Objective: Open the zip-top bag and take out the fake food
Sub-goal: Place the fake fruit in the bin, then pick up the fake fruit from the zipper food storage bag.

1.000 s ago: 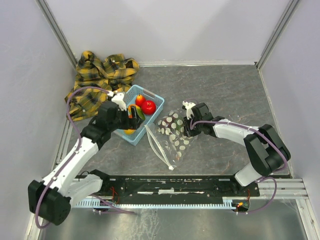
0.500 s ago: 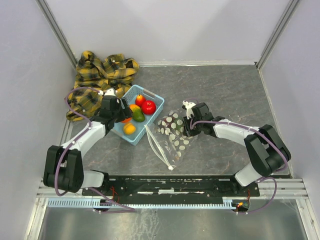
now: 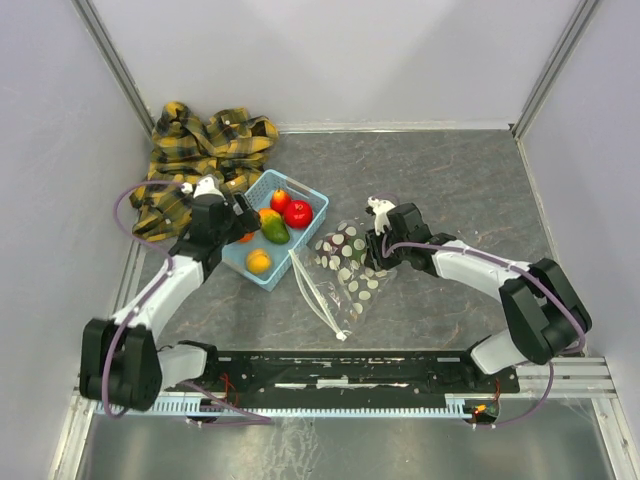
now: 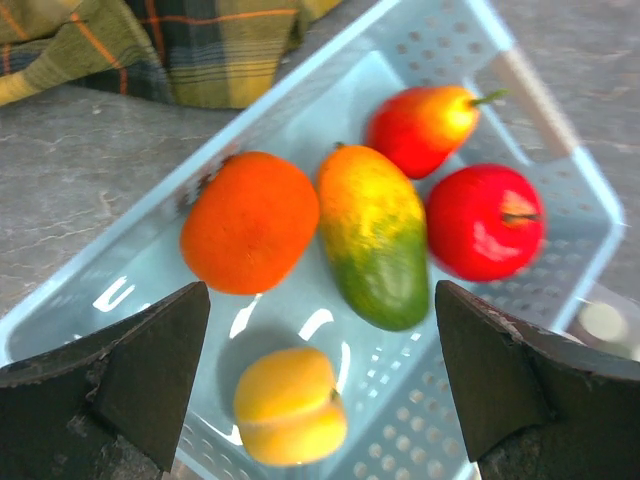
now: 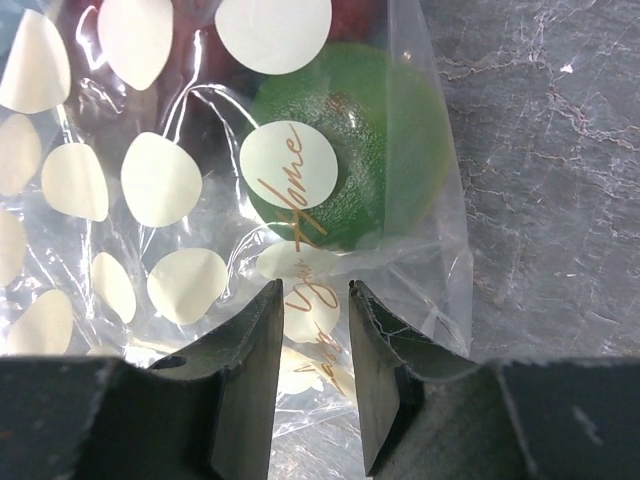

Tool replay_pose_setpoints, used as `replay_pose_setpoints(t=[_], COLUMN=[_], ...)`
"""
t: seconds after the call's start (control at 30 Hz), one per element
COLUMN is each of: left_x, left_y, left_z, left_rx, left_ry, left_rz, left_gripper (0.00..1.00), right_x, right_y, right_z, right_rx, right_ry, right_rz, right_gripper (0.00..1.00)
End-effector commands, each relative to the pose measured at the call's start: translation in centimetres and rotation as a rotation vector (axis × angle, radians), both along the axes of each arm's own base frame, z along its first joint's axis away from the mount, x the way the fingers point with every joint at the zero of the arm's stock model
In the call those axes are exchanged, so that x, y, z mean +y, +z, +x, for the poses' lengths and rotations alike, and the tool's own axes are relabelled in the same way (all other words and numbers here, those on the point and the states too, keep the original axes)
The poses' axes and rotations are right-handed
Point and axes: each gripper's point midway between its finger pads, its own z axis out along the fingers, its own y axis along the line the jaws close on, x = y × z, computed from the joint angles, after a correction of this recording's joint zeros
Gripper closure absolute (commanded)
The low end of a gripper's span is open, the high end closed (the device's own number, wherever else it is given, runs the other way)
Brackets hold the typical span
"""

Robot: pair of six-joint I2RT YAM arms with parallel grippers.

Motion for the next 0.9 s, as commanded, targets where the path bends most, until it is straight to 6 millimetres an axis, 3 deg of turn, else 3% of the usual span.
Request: replay_pose_setpoints(t=[0.0,0.2,0.4,0.5,0.67,0.87], left_x=[-2.7,-7.2,-8.5,-9.0,-10.7,-14.2], left_y=[5.1,7.7,6.6,5.9,3.0,1.4], left_z=[-1.1,-6.9,-11.6,-13.2,-15.2,-16.4], left_rx=[-0.19,-0.258,-0.19,-0.158,-0.063,-0.03], left_ry=[-0.164,-0.428,-0.496,-0.519,-0.568,-0.622], left_rz=[-0.099,-0.3,-0.421,-0.449,-0.487,-0.483], left_gripper=[0.03,0.17,0.47,0.55,0.57,0.54], right_x=[0.3,0.0,1.3,2.4,4.2,5.9], right_y=[2.5,5.2,8.4,9.6,10.6,11.3], right_z=[0.7,0.7,0.6,0.8,1.9,3.6], right_rx=[-0.077,-0.156,-0.21,-0.212,-0.19,-0.167], right_ry=[-0.003,0.01,0.034,0.048,0.071,0.083], right_rz=[0.048,0.071,0.173,0.241,0.292,0.319], right_gripper=[0.59,0.56,0.53,0.53,0.53,0.53])
